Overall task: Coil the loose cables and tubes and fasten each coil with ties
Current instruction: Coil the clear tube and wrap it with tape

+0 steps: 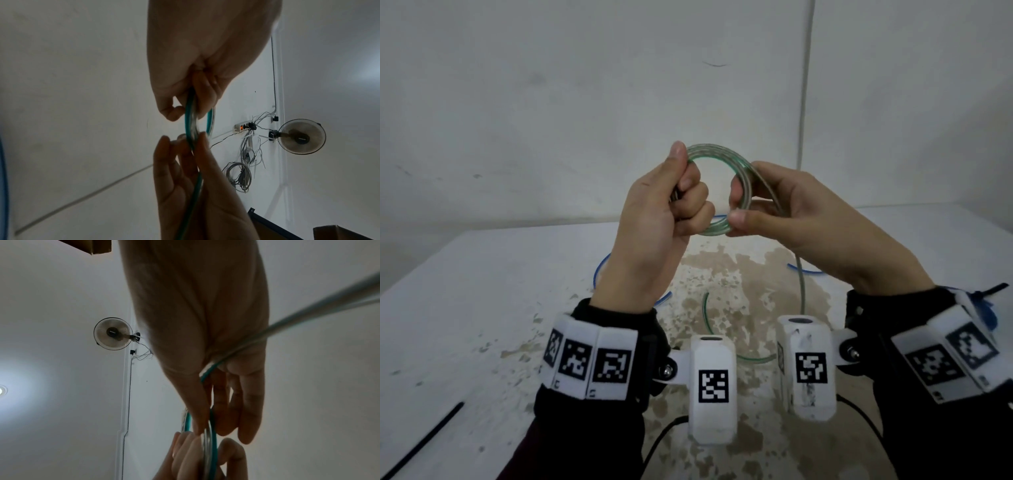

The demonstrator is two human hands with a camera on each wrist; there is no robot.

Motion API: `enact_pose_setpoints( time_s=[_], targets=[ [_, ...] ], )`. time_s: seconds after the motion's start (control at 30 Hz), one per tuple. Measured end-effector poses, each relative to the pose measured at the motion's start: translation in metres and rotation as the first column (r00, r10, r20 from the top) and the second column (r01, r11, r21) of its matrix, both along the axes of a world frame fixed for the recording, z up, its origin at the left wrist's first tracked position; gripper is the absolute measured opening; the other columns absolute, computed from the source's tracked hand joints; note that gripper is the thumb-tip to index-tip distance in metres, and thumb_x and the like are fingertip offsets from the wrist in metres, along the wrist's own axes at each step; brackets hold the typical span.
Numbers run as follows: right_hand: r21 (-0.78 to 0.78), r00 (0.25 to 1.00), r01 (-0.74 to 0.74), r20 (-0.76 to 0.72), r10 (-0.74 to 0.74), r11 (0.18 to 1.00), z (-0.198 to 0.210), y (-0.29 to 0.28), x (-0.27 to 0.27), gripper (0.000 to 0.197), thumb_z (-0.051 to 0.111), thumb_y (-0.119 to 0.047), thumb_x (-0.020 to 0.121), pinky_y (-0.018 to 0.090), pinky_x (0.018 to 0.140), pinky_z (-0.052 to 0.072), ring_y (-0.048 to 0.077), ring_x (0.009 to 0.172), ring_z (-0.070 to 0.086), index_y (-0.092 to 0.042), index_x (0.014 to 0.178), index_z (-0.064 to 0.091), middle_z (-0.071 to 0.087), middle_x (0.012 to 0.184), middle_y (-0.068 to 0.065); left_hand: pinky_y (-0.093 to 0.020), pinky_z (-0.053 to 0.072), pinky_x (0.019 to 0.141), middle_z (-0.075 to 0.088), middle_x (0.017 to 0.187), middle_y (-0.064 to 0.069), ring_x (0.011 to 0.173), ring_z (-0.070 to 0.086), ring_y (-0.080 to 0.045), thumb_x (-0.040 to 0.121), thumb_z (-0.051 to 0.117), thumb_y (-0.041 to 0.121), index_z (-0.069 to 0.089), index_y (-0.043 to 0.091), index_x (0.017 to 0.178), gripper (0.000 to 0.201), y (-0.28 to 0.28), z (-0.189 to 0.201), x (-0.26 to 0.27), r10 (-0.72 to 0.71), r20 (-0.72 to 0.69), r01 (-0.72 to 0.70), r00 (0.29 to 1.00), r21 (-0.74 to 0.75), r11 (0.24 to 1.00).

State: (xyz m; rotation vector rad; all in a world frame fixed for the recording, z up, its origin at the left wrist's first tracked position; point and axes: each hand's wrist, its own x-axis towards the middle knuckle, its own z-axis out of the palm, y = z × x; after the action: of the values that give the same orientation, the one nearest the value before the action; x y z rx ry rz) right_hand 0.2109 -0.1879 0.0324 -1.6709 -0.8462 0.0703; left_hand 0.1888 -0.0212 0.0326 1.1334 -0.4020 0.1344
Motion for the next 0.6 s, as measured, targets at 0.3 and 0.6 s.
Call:
enact_pose_setpoints(
  time_s=[0.3, 0.6],
  targets=[
    [0.212, 0.959, -0.056, -0.259, 0.111, 0.976, -0.006, 0.019, 0.002, 0.038, 0.033, -0.023, 0.102, 0.03, 0.079, 0.055, 0.013, 0.081, 0.059, -0.009, 0.088, 0.064, 0.066, 0.084, -0.002, -0.023, 0.013, 0.048, 0.02, 0.048, 0.01, 0.042, 0.014, -0.006, 0.104, 0.027, 0.03, 0.031, 0.015, 0.067, 0.041, 0.0, -0.001, -0.001, 0.154, 0.065, -0.145, 0.986, -0.115, 0.983],
    [0.28, 0.949, -0.073, -0.277, 0.153, 0.957, -0.008, 0.015, 0.01, 0.04, 0.027, -0.026, 0.103, 0.026, 0.082, 0.048, 0.014, 0.075, 0.054, -0.014, 0.069, 0.044, 0.053, 0.07, 0.0, -0.02, 0.035, 0.049, 0.026, 0.044, 0.004, 0.038, 0.031, -0.012, 0.1, 0.029, 0.027, 0.036, 0.013, 0.064, 0.04, 0.006, 0.001, 0.0, -0.04, -0.022, 0.042, 0.999, 0.113, 0.993]
  ],
)
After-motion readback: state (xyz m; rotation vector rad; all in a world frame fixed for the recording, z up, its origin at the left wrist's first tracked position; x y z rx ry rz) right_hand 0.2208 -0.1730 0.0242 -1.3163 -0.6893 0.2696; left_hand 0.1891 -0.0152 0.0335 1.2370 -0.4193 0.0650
